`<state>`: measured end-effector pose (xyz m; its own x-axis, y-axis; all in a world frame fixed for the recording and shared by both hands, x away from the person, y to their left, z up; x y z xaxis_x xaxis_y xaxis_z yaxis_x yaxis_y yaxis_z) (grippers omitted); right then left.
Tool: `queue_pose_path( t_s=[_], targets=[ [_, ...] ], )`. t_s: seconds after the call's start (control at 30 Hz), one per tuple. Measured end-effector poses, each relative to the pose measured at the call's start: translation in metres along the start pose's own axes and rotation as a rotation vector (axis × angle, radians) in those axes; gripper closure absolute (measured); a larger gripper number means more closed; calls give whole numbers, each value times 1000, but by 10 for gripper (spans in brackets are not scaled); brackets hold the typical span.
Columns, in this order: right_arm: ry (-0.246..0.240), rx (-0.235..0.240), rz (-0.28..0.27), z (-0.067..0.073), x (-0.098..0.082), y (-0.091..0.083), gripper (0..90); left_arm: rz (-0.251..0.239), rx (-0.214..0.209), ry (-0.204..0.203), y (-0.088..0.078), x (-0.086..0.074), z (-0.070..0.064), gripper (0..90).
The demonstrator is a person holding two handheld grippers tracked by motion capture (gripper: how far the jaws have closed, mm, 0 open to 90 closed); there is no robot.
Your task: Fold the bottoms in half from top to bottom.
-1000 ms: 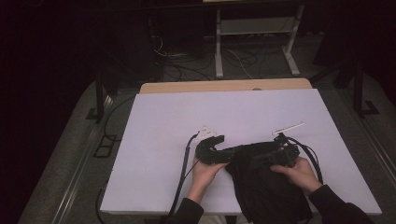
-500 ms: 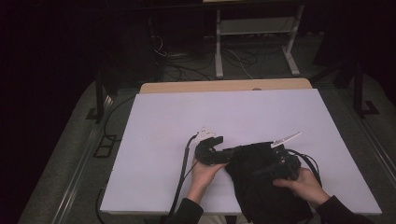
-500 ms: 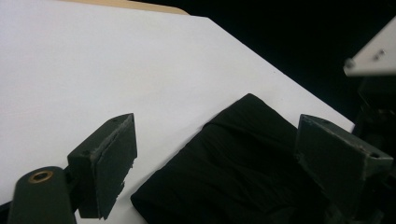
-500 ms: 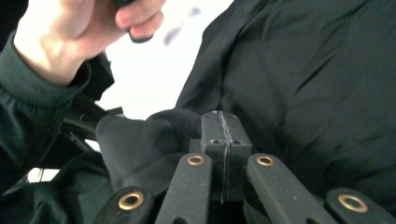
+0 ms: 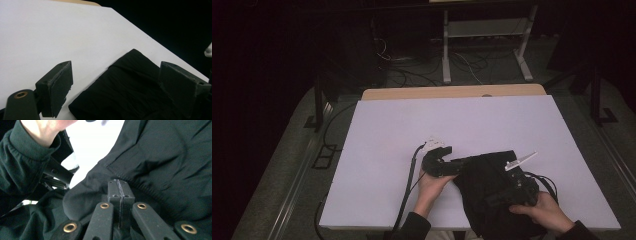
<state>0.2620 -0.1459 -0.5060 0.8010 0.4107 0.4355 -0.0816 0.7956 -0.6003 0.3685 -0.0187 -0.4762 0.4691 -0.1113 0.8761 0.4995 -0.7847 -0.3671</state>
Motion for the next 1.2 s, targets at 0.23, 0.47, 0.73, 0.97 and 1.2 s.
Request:
queue_pose_path(
  t_s=[0.23, 0.47, 0.73, 0.97, 1.2],
  targets=[
    [-4, 1, 26, 3, -6, 5, 878, 26, -1, -1, 4, -4, 0, 98],
    [-31, -12, -45, 6, 6, -14, 845, 23, 8, -16, 3, -3, 3, 82],
    [-60, -23, -145, 6, 24, -46, 835, 24, 10, -15, 1, 0, 4, 78],
    [-72, -62, -201, 2, 42, -71, 813, 26, 10, -11, 1, 1, 4, 78],
    [-30, -138, -243, -25, 55, -89, 775, 38, 7, -7, 3, -1, 3, 77]
  ],
)
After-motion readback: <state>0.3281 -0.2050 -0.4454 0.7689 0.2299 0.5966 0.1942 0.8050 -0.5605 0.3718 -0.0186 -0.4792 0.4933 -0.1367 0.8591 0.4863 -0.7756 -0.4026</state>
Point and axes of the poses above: each handheld gripper's, and its own axes: y roughly forward along the jaws, x roughly out of its top, z roughly to its left, the point moved 9 cm from there along y, roughly forward along the jaws, and after that the axes turned 4 degrees about y, right-handed, at the moved point
